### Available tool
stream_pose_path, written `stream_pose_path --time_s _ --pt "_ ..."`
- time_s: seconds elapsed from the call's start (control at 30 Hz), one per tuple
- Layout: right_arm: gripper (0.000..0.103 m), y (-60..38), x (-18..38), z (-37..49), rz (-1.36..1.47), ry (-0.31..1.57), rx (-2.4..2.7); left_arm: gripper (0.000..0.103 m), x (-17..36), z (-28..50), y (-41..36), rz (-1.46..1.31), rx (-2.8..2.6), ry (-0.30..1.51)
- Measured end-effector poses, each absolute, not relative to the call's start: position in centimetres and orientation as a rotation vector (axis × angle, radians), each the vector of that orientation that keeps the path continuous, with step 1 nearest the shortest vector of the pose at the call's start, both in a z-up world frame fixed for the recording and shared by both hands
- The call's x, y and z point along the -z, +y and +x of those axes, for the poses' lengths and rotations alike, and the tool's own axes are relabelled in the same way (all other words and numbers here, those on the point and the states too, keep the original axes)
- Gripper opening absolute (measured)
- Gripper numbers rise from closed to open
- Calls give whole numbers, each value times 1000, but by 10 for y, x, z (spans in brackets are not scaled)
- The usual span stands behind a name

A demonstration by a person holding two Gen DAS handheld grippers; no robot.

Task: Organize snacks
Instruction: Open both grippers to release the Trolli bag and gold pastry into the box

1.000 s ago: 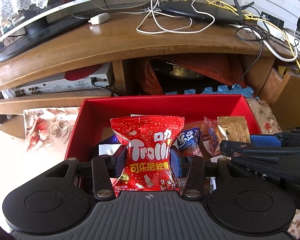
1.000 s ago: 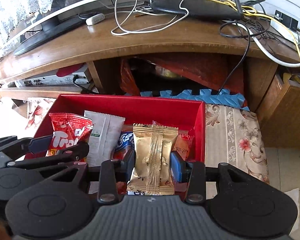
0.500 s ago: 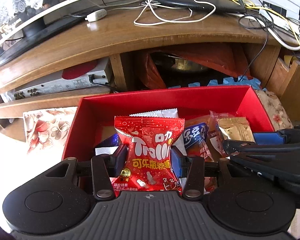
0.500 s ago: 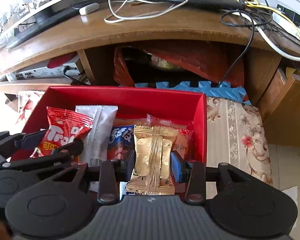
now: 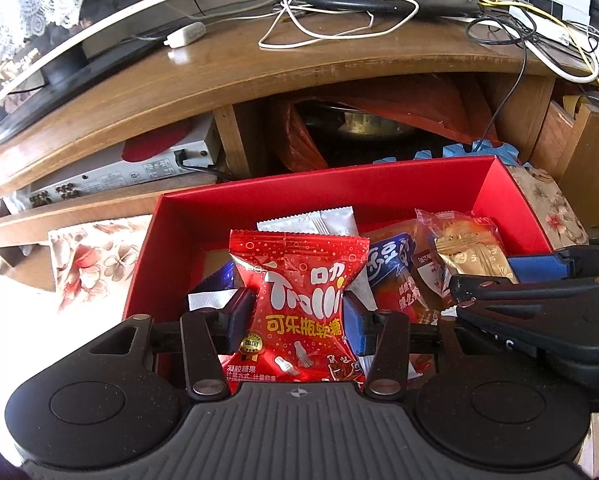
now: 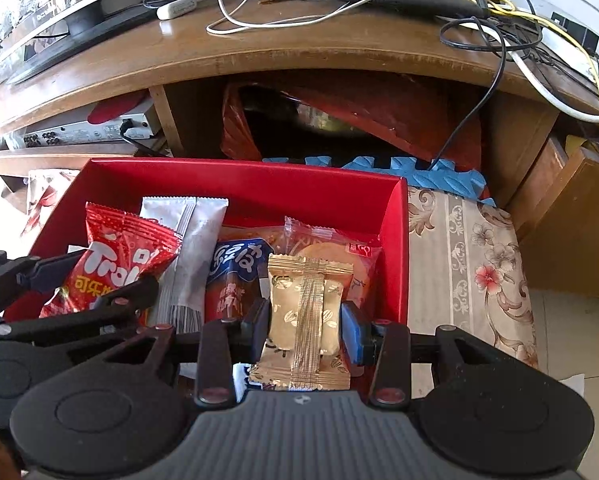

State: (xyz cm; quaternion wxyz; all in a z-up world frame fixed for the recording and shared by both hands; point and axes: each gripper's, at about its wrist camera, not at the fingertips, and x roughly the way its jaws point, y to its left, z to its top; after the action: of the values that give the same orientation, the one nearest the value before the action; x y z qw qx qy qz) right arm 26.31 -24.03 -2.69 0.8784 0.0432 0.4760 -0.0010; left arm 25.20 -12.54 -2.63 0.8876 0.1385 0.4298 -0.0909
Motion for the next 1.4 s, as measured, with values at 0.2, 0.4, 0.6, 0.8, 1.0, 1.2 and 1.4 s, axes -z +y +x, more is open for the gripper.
stream_pose_path --time_s 0.2,0.4,0.6,0.8,1.0,1.2,1.4 --pt "39 -242 25 259 103 1000 8 58 25 250 -124 264 195 907" --pt "39 -241 23 253 106 1002 12 58 24 245 -122 254 198 913" --pt "39 -240 22 249 101 1003 14 61 22 242 -120 242 199 925" --pt "40 -239 20 248 96 1009 11 61 19 242 -117 225 198 931" --pt "41 -234 20 244 75 1008 10 61 16 241 -113 195 195 936" --pt "42 -236 16 240 80 1001 15 63 13 238 -111 183 199 932" --pt "45 -233 14 237 79 1001 12 65 10 236 -108 178 193 928"
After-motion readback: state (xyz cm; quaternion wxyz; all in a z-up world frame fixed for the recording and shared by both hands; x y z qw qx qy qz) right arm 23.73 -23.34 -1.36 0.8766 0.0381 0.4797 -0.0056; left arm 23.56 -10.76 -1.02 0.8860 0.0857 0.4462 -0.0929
